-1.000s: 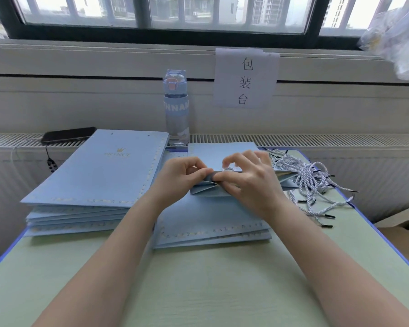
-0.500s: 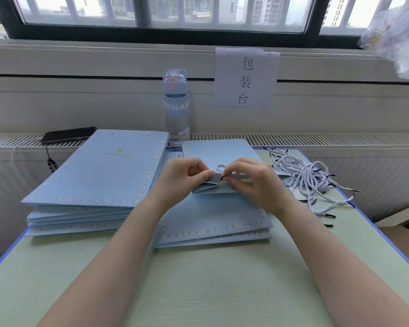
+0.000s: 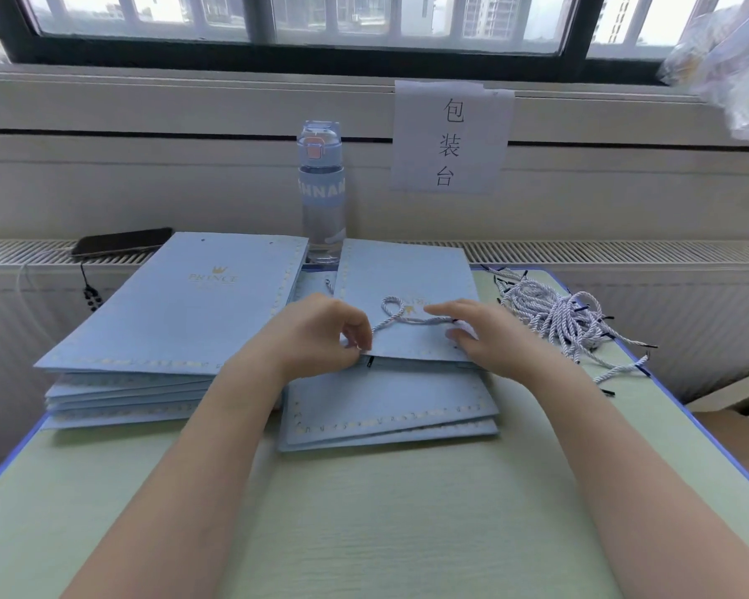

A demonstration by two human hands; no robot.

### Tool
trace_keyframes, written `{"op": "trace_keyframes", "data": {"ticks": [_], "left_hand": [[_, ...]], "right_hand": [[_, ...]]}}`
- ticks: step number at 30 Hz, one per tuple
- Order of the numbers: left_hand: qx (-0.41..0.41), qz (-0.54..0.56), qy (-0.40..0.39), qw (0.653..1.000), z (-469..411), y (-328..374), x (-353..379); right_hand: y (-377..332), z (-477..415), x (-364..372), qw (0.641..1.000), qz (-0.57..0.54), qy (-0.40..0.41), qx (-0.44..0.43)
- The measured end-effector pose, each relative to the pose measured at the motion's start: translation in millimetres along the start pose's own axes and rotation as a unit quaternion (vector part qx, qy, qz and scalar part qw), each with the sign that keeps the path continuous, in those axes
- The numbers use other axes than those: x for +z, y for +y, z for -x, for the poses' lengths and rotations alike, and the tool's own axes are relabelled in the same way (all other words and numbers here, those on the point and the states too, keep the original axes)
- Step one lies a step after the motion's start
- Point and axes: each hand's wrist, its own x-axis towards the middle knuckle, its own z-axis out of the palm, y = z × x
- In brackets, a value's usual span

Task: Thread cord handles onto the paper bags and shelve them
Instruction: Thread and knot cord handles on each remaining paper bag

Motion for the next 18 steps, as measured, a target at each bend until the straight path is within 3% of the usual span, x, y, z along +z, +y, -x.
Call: {"op": "trace_keyframes", "data": {"ticks": [2,6,12,15,18], "left_hand": [[0.018,0.021,0.021,0.999,-1,3,4],[0.087,0.011,0.022,0.996,-8,12,36],[0.155,-0.02,0.103,0.982,-10,12,60],[0.159,-0.064,0.147,0.974,-10,15,58],[0.125,-0.093,0.172,0.973,-10,18,55]], "right_hand": [[-1,-3,8,1.0,0.017,-0.021,0.004],[-4,-8,16,0.999,-0.02,0.03,0.028],[10,-5,-1,0.991,0.066,0.014,0.112],[11,-1,-10,0.988,0.051,0.006,0.145],[6,1,-12,0.992,-0.025,0.005,0.121]]}}
